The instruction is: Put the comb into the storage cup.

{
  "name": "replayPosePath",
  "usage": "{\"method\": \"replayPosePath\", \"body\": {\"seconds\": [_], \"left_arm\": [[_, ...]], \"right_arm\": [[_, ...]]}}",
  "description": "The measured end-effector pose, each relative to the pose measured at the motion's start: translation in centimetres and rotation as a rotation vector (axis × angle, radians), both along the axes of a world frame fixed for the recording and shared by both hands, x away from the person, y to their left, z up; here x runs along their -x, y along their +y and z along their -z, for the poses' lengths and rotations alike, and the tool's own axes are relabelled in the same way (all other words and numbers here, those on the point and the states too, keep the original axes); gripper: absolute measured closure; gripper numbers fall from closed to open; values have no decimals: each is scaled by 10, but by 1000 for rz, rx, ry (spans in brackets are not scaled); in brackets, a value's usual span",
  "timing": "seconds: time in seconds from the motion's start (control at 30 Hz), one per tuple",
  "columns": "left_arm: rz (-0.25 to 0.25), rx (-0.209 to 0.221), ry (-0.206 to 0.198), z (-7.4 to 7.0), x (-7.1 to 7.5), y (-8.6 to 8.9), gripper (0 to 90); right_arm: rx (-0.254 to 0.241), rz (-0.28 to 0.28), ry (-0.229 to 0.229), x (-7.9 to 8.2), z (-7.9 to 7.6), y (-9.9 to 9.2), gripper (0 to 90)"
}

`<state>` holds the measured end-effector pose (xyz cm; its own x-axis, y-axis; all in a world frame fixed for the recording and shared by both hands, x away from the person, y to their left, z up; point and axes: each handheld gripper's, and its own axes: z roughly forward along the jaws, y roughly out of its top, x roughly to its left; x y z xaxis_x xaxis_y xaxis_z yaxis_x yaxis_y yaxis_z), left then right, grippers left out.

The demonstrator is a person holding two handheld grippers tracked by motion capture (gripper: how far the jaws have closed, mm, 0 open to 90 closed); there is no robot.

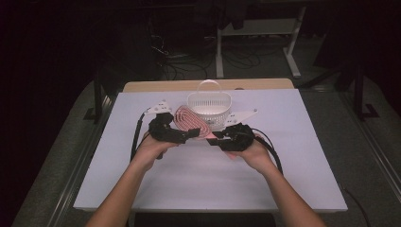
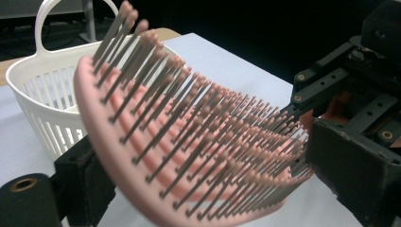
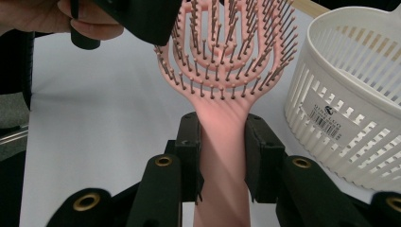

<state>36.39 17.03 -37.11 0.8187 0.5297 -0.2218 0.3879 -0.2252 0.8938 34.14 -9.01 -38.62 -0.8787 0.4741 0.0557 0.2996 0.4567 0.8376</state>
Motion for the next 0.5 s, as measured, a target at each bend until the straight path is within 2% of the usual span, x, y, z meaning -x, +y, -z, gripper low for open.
{"method": "replayPosePath", "body": {"seconds": [0.5], "left_arm": [[0,23,38,0,-2,5,262]], "right_arm": [[26,13,-1,1,8,7,688]]}}
